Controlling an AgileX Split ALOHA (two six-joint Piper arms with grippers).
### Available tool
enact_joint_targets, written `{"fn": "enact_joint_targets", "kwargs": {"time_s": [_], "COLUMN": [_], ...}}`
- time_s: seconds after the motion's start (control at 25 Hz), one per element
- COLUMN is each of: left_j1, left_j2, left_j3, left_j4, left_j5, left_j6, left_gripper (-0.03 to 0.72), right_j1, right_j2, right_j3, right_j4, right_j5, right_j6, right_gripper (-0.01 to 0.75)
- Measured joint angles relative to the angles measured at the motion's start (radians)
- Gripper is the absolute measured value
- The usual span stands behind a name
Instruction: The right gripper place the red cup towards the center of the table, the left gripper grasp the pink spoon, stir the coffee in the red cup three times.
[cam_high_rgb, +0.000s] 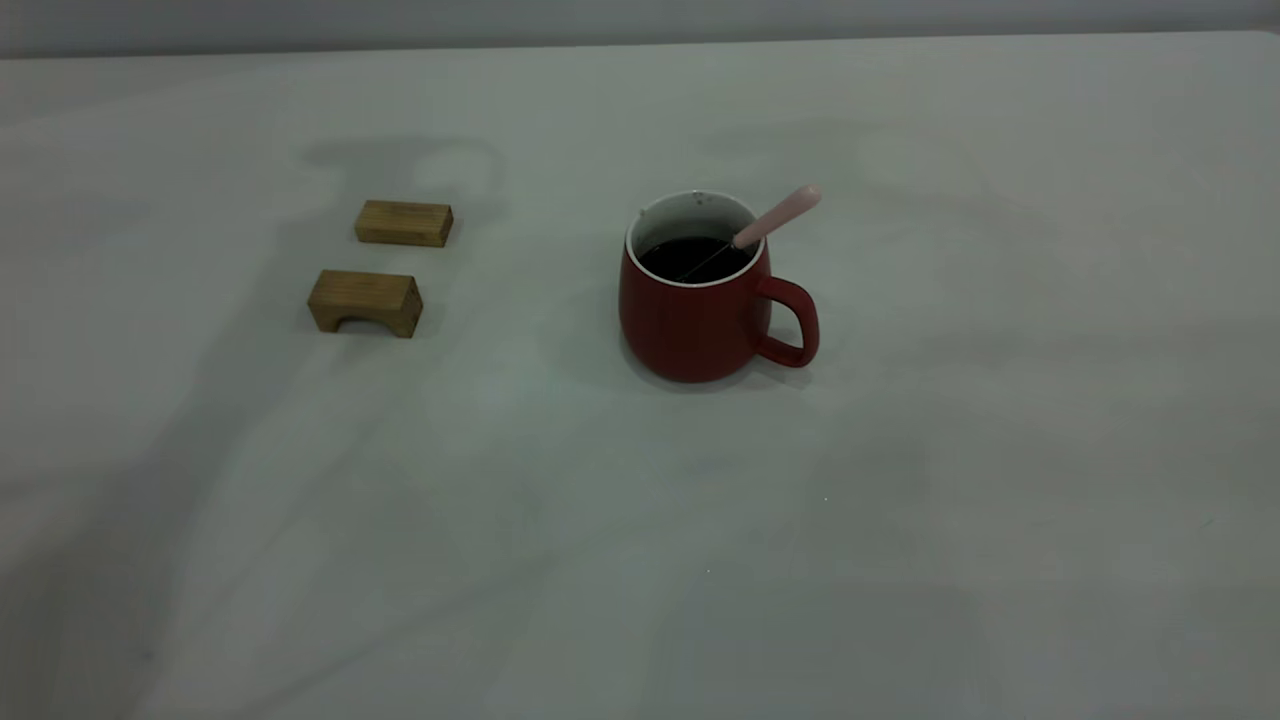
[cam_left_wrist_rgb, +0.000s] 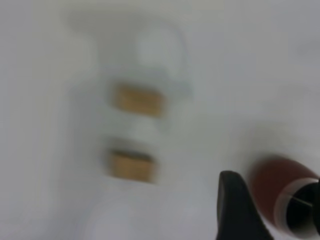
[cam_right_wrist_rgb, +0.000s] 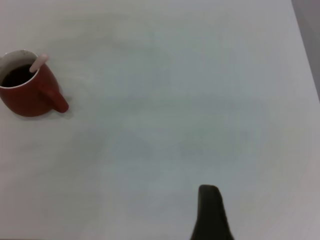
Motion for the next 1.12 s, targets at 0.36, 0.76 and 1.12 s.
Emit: {"fn": "enact_joint_targets", "kwargs": {"time_s": [0.36, 0.76, 1.12], "left_j1": [0.001, 0.001, 0.097], "left_j2": [-0.401, -0.984, -1.491], "left_j3": [0.384, 1.114, 1.502], "left_j4": [0.074, 0.163, 0.173], "left_j5": [0.000, 0.000, -0.007], "left_j6": [0.106, 0.108, 0.111], "left_gripper": [0.438, 0.438, 0.438], "right_j1": [0.000, 0.000, 0.000], "right_j2": [0.000, 0.000, 0.000], "right_j3": [0.000, 0.000, 0.000], "right_j4": [0.000, 0.000, 0.000], "right_j5": [0.000, 0.000, 0.000], "right_j6": [0.000, 0.000, 0.000], "right_gripper": [0.592, 0.592, 0.592]}}
